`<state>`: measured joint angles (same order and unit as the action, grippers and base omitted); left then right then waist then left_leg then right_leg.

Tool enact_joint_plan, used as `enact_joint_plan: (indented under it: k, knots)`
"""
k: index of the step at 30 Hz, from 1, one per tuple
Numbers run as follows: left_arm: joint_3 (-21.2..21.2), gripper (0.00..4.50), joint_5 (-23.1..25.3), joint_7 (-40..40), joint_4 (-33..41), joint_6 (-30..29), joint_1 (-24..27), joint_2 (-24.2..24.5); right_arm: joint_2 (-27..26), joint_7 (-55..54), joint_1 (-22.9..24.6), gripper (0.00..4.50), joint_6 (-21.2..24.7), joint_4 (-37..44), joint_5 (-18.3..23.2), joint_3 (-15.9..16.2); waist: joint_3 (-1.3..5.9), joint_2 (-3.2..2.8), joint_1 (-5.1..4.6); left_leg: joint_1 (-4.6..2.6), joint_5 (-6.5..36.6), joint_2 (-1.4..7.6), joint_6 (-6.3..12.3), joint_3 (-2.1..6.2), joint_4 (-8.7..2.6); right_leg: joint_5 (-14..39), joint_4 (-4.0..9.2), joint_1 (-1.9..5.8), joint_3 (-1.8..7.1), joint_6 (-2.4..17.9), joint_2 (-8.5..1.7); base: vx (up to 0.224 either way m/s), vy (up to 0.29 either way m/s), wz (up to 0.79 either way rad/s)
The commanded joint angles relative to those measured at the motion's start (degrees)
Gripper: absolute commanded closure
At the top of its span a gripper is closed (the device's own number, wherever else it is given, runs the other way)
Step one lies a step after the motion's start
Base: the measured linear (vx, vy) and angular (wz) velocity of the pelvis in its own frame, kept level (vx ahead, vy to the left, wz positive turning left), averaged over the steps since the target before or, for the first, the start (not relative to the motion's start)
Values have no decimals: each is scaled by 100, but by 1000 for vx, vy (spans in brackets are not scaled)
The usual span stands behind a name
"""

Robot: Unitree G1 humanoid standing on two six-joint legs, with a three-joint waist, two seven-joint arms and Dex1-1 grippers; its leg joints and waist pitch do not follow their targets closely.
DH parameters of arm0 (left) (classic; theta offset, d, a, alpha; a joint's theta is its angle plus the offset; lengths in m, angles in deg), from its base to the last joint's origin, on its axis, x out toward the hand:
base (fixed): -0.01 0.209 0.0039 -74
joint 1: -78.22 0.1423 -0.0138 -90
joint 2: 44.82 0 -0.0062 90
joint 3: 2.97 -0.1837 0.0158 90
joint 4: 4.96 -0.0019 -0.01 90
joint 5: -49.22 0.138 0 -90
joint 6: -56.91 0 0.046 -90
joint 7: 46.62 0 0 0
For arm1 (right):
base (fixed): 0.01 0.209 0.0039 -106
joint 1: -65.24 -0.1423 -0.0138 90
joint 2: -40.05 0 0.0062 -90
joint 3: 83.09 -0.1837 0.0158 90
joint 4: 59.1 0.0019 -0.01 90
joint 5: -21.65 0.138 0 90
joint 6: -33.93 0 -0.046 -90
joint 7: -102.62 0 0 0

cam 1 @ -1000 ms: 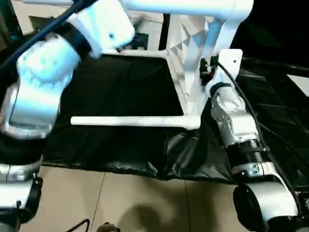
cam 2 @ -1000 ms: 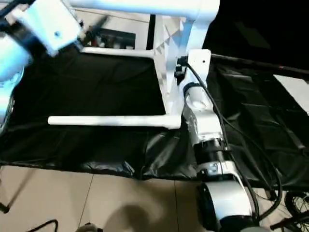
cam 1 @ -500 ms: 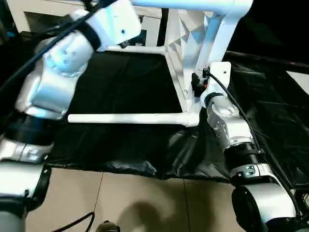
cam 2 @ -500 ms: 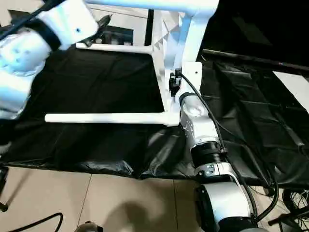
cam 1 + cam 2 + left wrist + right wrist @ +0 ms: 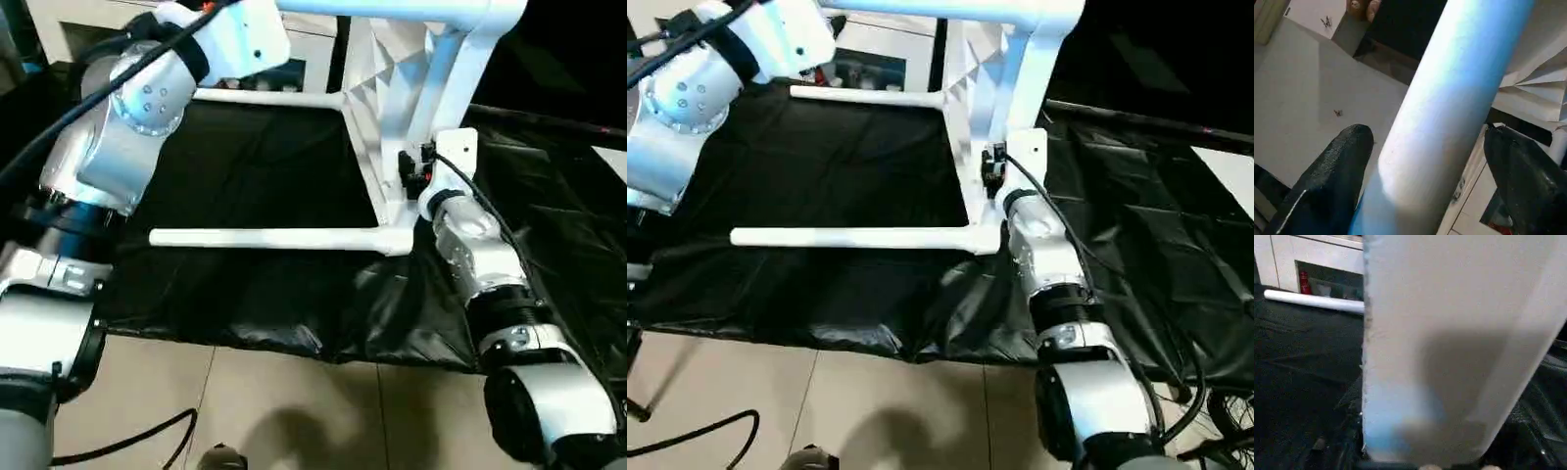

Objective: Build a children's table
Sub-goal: Flip table

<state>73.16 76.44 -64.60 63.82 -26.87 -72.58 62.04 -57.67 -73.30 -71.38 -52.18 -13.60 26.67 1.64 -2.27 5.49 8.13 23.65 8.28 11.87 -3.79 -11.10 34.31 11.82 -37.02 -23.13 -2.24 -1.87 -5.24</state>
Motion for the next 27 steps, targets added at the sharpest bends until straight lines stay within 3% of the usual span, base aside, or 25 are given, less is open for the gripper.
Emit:
enact_joint_plan:
  k: [1, 17, 19, 20, 22, 24, 25, 27]
  knots:
    - [-91, 76, 93, -55, -122, 33, -164, -10, 103, 87, -82, 270, -42, -202, 10, -29, 353, -122, -6, -268, 1952, 106, -664, 101, -451, 818, 410, 102, 123, 771, -250, 0, 0, 0]
    - [271, 196, -233, -192, -111, -125, -260, -17, 353, 284, -265, 277, -339, -55, -241, 140, 330, -125, 7, -268, 1912, 112, -624, 85, -449, 838, 414, 104, 130, 823, -253, 0, 0, 0]
    - [409, 202, -337, -181, -42, -219, -201, 0, 575, 453, -344, 277, -386, 216, -296, 183, 340, -129, 23, -257, 1688, 112, -578, 75, -433, 643, 394, 122, 130, 848, -254, 0, 0, 0]
    - [519, 206, -415, -159, 15, -294, -141, 19, 749, 592, -413, 277, -406, 411, -335, 210, 371, -106, 29, -227, 1240, 103, -483, 53, -386, 139, 329, 165, 128, 905, -232, 0, 0, 0]
    - [657, 209, -518, -123, 92, -354, -67, 36, 929, 718, -508, 277, -419, 566, -355, 207, 376, -90, 27, -179, 877, 84, -381, 43, -359, -220, 289, 206, 122, 953, -217, 0, 0, 0]
    - [764, 211, -603, -99, 159, -402, -13, 40, 1048, 786, -586, 277, -417, 651, -349, 180, 393, -88, 49, -159, 481, 61, -214, 15, -308, -663, 238, 223, 130, 1031, -199, 0, 0, 0]
    - [911, 216, -732, -52, 259, -438, 54, 41, 1185, 844, -706, 277, -410, 740, -333, 125, 396, -94, 63, -145, 129, 35, -3, -12, -264, -1078, 207, 213, 135, 1109, -169, 0, 0, 0]
    - [1069, 219, -908, -25, 355, -506, 109, -3, 1299, 883, -829, 277, -410, 783, -337, 92, 384, -103, 66, -145, 122, 38, 73, -17, -263, -1054, 209, 214, 134, 1152, -172, 0, 0, 0]
